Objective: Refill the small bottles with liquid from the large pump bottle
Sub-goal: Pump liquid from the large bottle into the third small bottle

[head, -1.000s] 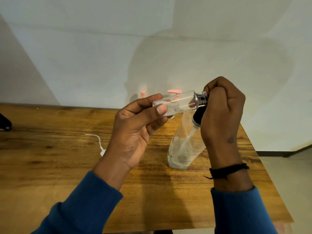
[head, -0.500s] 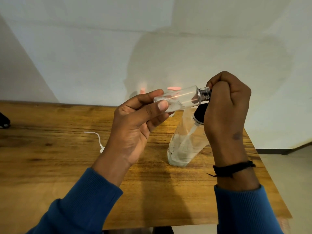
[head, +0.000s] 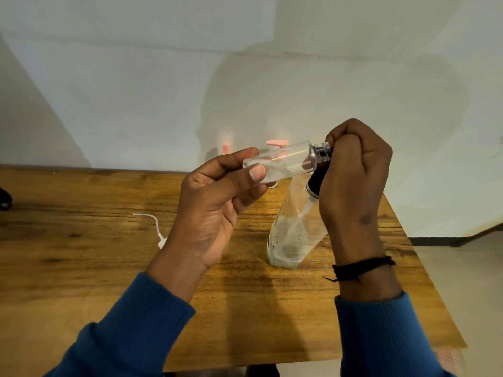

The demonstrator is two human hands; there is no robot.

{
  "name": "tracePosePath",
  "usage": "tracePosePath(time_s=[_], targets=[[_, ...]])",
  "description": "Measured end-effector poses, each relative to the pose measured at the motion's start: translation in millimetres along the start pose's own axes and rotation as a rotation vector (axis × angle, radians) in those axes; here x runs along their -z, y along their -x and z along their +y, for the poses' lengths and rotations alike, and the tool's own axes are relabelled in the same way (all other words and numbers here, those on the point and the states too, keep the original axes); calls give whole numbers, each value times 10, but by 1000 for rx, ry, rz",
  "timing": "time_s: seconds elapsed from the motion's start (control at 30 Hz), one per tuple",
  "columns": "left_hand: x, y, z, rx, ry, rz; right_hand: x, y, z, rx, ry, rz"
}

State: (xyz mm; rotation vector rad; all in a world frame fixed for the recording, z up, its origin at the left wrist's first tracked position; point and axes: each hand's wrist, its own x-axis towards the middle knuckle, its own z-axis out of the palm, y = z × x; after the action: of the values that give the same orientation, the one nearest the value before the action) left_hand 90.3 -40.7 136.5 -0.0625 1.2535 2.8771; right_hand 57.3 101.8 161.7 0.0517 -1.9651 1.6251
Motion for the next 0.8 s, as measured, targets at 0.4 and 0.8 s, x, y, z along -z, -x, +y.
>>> tracePosePath(time_s=[0.4,0.8], targets=[[4,-1,-3,18,-1,1,36,-6,1,56,64,-3],[-1,-19,-16,11,12,-15,68,-28,-7,86,106,11]])
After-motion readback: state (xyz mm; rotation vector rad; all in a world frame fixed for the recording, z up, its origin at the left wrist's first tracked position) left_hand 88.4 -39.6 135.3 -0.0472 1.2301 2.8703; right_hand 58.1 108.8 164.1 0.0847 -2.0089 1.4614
